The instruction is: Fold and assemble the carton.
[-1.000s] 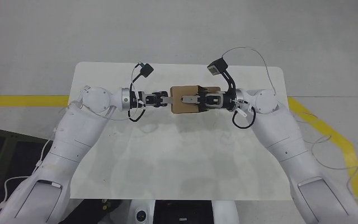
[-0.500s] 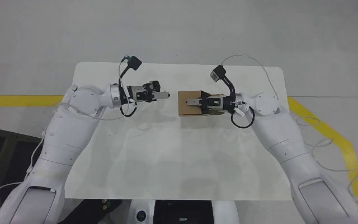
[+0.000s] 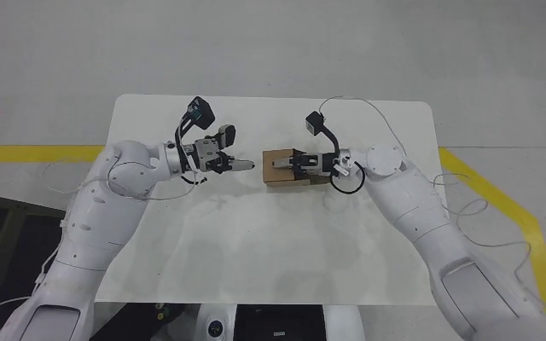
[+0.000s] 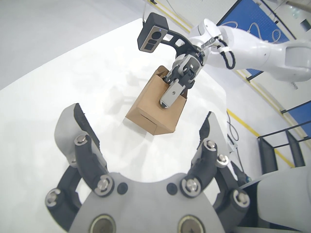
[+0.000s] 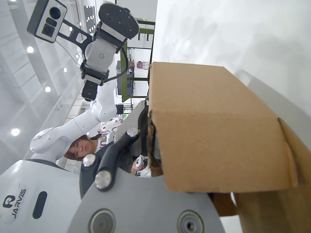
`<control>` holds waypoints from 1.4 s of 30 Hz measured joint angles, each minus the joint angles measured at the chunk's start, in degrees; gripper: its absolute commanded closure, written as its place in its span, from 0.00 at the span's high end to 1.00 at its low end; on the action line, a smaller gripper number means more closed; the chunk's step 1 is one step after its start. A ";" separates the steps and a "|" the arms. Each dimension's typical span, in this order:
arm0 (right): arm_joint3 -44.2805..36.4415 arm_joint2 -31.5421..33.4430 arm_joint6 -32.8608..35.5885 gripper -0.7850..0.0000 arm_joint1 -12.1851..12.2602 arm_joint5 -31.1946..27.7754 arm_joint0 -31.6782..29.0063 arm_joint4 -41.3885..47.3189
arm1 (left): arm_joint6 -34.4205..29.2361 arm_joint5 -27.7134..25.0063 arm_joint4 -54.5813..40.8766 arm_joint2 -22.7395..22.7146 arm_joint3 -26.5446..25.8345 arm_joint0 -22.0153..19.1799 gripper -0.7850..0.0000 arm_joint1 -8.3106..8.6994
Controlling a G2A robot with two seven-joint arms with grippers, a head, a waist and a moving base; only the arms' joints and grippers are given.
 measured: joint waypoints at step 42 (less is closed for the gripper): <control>-5.93 3.63 0.52 0.50 0.60 0.68 -3.99 -1.53 | 24.56 -1.71 34.18 7.02 0.95 1.72 1.00 -1.87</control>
